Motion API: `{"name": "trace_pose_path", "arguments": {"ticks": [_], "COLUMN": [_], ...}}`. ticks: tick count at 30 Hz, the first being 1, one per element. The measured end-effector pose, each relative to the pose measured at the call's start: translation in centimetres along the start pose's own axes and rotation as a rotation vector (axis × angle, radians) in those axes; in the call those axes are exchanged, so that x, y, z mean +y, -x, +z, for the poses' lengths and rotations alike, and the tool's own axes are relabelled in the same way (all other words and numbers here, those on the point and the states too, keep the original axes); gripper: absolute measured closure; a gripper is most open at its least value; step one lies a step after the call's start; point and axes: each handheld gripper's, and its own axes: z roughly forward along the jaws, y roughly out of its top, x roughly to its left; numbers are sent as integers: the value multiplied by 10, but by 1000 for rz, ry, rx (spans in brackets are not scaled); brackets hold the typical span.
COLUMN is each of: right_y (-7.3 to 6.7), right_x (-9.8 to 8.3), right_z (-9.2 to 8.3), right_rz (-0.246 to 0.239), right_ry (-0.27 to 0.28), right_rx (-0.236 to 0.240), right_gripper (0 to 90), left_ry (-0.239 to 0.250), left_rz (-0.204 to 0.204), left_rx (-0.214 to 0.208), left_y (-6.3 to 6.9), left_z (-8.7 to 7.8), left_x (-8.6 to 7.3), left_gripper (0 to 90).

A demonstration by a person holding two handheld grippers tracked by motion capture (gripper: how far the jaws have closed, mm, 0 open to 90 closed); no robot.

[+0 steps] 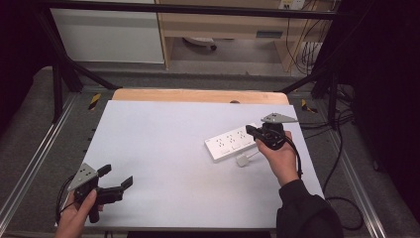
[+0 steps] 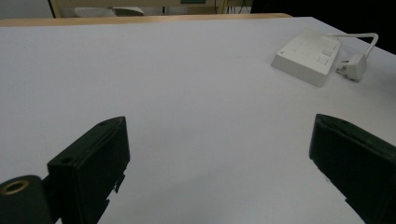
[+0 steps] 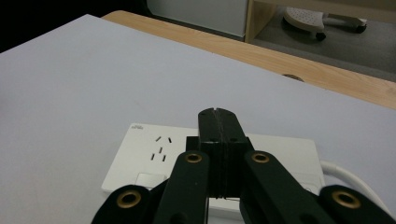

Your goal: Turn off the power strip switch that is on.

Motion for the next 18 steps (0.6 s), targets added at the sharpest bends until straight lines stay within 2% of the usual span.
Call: {"name": "trace_pose_path", "arguments": {"ticks": [18], "right_y": [-8], "right_x": [-10], "right_z": [15], "right_rz": [8], "right_ry": [-24], "right_rx": [15], "right_gripper": [900], "left_ry": [-1], "left_rz": [8], "left_rx": [-2], "left_y": [1], "left_z": [0], "left_x": [0], "left_gripper": [50]}}
